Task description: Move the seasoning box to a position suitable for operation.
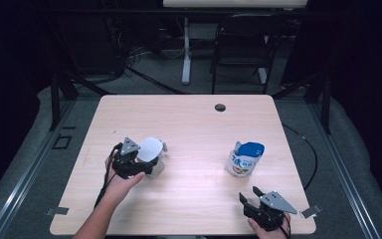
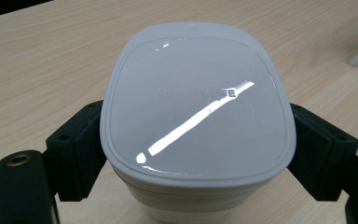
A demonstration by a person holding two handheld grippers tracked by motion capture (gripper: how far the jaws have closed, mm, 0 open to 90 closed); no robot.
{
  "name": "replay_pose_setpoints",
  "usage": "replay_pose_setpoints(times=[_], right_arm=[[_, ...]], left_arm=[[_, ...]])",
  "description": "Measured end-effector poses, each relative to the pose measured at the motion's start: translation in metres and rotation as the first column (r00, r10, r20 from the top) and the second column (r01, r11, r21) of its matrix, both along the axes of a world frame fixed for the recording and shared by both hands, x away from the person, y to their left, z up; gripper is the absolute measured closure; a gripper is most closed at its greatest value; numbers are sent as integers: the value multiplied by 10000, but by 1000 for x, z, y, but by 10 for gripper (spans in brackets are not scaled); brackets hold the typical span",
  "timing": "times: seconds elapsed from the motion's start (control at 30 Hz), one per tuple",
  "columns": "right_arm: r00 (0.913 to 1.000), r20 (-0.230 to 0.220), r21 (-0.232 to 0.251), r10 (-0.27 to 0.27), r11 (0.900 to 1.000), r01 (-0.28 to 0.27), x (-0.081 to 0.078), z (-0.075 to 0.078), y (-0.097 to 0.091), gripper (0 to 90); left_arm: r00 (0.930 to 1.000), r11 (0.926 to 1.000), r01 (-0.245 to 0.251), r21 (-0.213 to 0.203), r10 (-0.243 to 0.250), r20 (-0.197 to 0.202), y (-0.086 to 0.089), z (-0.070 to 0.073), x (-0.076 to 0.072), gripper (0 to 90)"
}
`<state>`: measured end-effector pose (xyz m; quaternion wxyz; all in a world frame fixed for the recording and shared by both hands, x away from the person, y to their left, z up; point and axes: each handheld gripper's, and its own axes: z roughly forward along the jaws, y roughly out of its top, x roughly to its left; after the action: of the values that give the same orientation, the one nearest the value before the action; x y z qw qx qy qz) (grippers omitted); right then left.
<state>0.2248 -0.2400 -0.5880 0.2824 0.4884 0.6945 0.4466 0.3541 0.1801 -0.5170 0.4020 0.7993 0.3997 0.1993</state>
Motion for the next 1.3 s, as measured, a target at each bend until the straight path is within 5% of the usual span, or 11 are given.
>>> replay_pose_setpoints(times=[1.3], right_arm=[[9996, 104, -83, 280, 9996, -279, -1, 3, 5, 421]], left_arm=[[9976, 9970, 697, -333, -697, 23, -31, -3, -51, 162]])
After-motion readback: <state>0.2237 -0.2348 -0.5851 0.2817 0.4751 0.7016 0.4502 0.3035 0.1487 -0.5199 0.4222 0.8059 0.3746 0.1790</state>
